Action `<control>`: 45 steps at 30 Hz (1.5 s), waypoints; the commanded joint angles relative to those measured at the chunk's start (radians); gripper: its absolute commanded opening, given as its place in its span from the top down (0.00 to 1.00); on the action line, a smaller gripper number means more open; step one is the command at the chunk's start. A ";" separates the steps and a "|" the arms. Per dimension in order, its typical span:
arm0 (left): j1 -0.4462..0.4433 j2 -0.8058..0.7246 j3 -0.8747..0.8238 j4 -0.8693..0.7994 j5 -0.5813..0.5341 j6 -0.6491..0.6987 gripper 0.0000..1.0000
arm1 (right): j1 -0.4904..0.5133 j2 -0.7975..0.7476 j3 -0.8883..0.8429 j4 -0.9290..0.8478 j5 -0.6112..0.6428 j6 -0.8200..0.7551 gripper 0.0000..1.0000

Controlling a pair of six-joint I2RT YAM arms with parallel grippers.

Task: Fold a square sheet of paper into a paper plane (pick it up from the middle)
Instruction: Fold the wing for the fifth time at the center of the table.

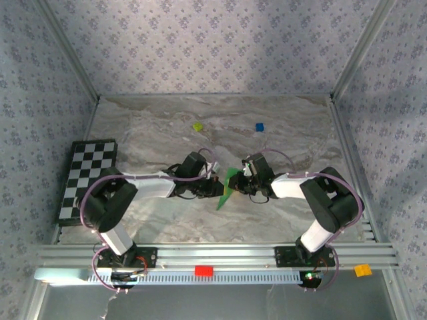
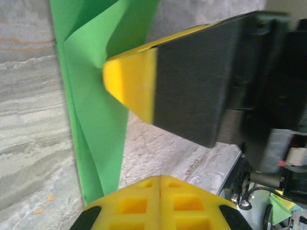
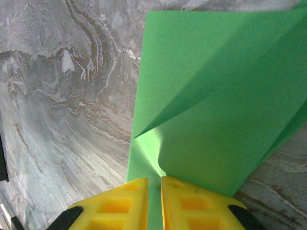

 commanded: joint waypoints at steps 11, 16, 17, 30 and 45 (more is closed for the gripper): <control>-0.036 0.085 0.022 0.025 0.017 0.021 0.95 | -0.002 0.062 -0.027 -0.081 0.047 0.011 0.83; -0.050 0.091 -0.024 -0.010 -0.012 0.043 0.95 | -0.003 0.065 -0.033 -0.076 0.049 0.013 0.83; -0.051 0.088 -0.043 0.000 -0.010 0.039 0.95 | -0.004 0.067 -0.034 -0.079 0.050 0.011 0.83; -0.068 -0.048 -0.182 -0.044 -0.054 0.036 0.94 | -0.003 0.068 -0.040 -0.084 0.057 0.009 0.83; -0.026 -0.156 -0.048 -0.057 -0.099 0.023 0.98 | -0.005 0.056 -0.037 -0.069 0.037 0.025 0.83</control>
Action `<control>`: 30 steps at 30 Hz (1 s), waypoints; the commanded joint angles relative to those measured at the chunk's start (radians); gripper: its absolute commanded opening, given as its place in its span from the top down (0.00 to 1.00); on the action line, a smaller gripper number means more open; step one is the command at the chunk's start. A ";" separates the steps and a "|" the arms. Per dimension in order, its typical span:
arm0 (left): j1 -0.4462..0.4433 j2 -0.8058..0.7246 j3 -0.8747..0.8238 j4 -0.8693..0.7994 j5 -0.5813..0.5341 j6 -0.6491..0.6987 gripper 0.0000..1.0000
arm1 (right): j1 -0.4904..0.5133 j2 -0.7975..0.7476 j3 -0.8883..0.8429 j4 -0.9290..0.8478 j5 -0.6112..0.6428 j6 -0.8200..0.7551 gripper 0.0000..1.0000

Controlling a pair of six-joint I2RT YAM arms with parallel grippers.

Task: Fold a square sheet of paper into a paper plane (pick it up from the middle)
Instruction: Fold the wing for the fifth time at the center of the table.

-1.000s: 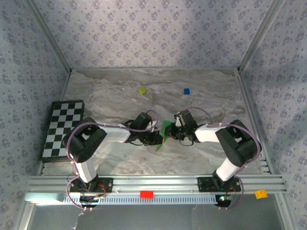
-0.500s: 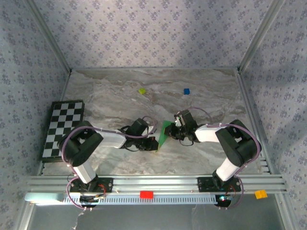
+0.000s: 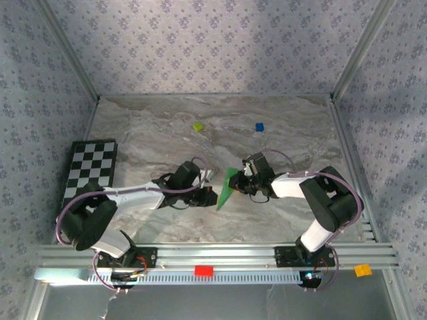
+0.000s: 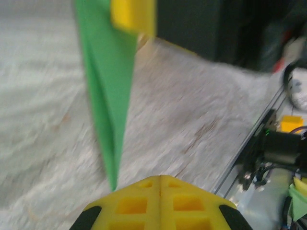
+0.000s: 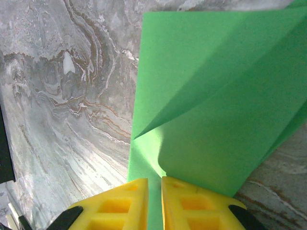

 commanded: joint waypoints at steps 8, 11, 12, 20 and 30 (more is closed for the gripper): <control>0.029 0.224 0.173 0.048 0.033 0.005 0.99 | -0.001 0.047 -0.028 -0.075 0.040 0.011 0.83; 0.030 0.266 0.185 0.044 0.020 0.007 1.00 | -0.001 0.046 -0.029 -0.073 0.037 0.013 0.83; 0.031 0.277 0.185 0.047 0.015 0.006 1.00 | -0.002 0.046 -0.028 -0.072 0.037 0.015 0.83; 0.028 0.325 0.131 0.025 -0.058 0.000 1.00 | -0.002 0.022 -0.019 -0.077 0.025 0.013 0.82; 0.019 0.347 0.053 0.008 -0.094 0.003 1.00 | -0.086 -0.133 0.084 -0.215 0.000 -0.076 0.79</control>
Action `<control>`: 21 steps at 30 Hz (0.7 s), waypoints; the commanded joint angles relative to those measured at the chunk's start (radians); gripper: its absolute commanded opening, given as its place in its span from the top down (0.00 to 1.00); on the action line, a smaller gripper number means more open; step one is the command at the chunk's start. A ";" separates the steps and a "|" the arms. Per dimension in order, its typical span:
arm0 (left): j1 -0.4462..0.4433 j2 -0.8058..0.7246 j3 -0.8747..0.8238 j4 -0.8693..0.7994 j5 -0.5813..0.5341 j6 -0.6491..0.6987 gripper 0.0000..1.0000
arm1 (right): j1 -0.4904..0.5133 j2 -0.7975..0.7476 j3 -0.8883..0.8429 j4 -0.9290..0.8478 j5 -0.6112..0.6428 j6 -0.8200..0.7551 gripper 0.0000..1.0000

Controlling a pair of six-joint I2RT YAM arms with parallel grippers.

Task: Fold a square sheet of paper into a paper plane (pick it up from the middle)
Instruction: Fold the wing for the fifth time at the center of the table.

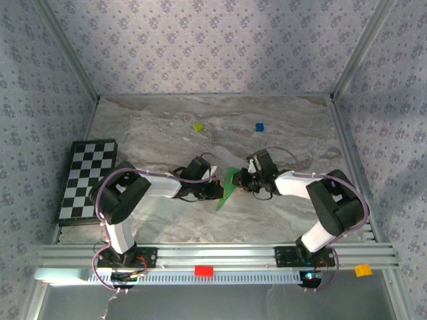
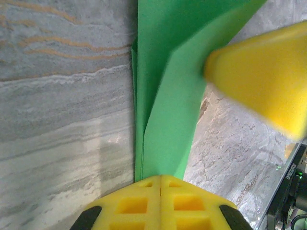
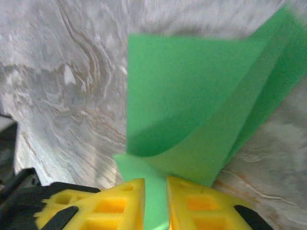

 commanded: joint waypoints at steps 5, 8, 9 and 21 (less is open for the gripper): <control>-0.007 0.044 -0.043 -0.121 -0.079 0.017 1.00 | -0.012 -0.051 0.053 -0.053 -0.059 -0.070 0.81; -0.007 0.046 -0.029 -0.135 -0.078 0.022 1.00 | 0.028 0.005 0.069 -0.043 -0.050 -0.071 0.84; -0.007 0.047 -0.026 -0.141 -0.078 0.025 1.00 | 0.035 0.028 0.075 -0.044 -0.040 -0.070 0.84; -0.007 0.085 -0.028 -0.143 -0.076 0.023 1.00 | -0.076 0.178 0.110 -0.013 -0.043 -0.110 0.83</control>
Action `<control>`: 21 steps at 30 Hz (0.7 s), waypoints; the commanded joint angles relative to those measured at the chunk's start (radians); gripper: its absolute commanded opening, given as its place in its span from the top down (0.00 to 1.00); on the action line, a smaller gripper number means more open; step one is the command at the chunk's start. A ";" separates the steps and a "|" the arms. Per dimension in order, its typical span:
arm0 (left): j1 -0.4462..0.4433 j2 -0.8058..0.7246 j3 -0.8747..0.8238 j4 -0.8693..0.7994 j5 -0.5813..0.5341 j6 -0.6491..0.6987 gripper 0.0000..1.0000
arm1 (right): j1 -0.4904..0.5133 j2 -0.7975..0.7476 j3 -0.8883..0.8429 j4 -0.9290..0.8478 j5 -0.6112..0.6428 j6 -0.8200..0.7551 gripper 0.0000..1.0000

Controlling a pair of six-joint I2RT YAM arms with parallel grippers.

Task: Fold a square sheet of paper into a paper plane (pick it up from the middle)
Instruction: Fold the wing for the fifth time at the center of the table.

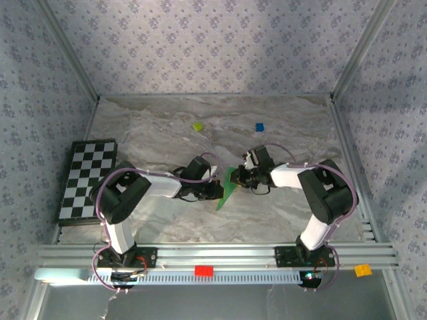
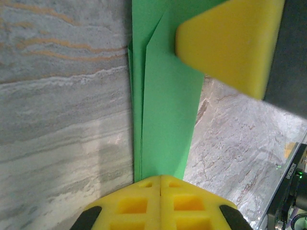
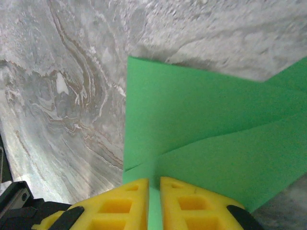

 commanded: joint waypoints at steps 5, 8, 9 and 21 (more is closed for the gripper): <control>-0.009 0.087 -0.041 -0.123 -0.075 0.017 1.00 | -0.120 0.073 0.047 -0.002 0.010 -0.044 0.82; -0.011 0.087 -0.047 -0.117 -0.075 0.014 1.00 | -0.163 0.093 0.060 0.005 0.002 -0.038 0.82; -0.012 0.087 -0.050 -0.112 -0.075 0.012 1.00 | -0.175 0.096 0.064 0.007 -0.001 -0.037 0.82; -0.012 0.092 -0.057 -0.084 -0.072 -0.004 1.00 | -0.260 0.017 0.089 0.024 -0.071 -0.043 0.79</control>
